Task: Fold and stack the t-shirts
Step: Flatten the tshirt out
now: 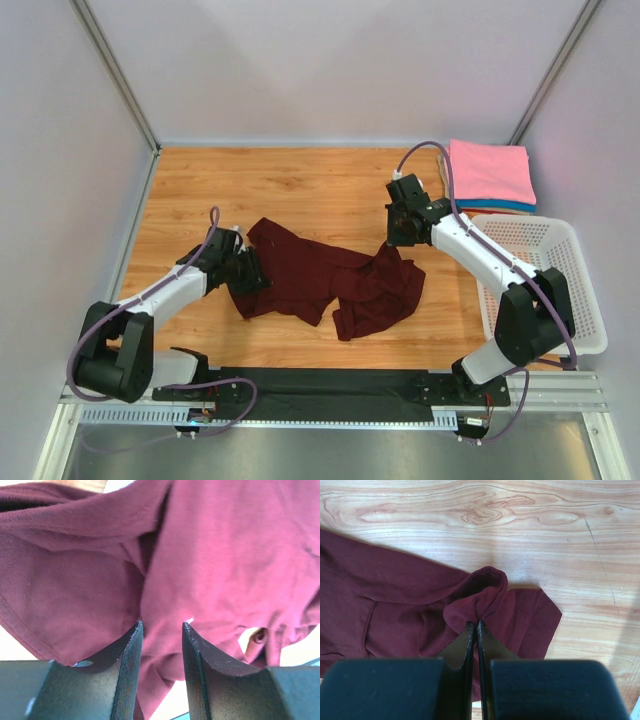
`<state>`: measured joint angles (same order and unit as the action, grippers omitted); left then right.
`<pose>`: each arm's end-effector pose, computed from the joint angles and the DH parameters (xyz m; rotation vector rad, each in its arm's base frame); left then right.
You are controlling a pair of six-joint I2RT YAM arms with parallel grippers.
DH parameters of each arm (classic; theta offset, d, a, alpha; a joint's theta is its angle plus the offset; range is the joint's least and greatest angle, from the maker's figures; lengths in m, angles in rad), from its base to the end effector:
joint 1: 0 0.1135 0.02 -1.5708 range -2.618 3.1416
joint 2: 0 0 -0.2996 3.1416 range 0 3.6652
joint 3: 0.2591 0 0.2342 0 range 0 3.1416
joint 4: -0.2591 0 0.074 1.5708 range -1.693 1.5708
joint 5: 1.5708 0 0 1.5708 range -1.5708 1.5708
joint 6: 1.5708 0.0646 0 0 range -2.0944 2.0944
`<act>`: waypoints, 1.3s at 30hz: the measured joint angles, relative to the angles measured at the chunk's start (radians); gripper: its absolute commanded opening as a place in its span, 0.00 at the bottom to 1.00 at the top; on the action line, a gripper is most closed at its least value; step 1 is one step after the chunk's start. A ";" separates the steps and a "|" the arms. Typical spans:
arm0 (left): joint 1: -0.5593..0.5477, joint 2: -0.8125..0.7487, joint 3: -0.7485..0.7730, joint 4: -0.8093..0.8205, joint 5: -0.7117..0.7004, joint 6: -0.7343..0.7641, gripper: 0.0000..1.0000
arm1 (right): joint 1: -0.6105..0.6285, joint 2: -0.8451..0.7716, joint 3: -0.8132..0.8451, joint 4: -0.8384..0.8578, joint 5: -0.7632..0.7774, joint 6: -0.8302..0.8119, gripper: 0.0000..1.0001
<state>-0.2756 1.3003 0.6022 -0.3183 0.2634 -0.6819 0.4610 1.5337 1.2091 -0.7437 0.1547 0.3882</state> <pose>0.2107 -0.0771 0.1867 -0.4435 2.6557 -0.6690 0.2811 0.1285 0.2768 -0.0432 2.6204 0.0920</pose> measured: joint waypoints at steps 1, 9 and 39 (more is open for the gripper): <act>-0.001 -0.020 0.000 -0.005 0.000 0.000 0.44 | 0.000 0.000 -0.001 0.000 0.000 0.000 0.00; -0.043 -0.176 -0.026 -0.040 0.001 -0.002 0.41 | 0.000 0.000 -0.002 0.001 -0.005 0.004 0.00; -0.133 -0.214 -0.018 -0.189 -0.165 -0.039 0.41 | 0.000 0.000 -0.002 0.002 -0.033 0.011 0.00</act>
<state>-0.4088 1.0863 0.5838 -0.5072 0.0986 -0.7204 0.4610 1.5337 1.2076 -0.7422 0.1215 0.3996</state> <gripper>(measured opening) 0.421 0.011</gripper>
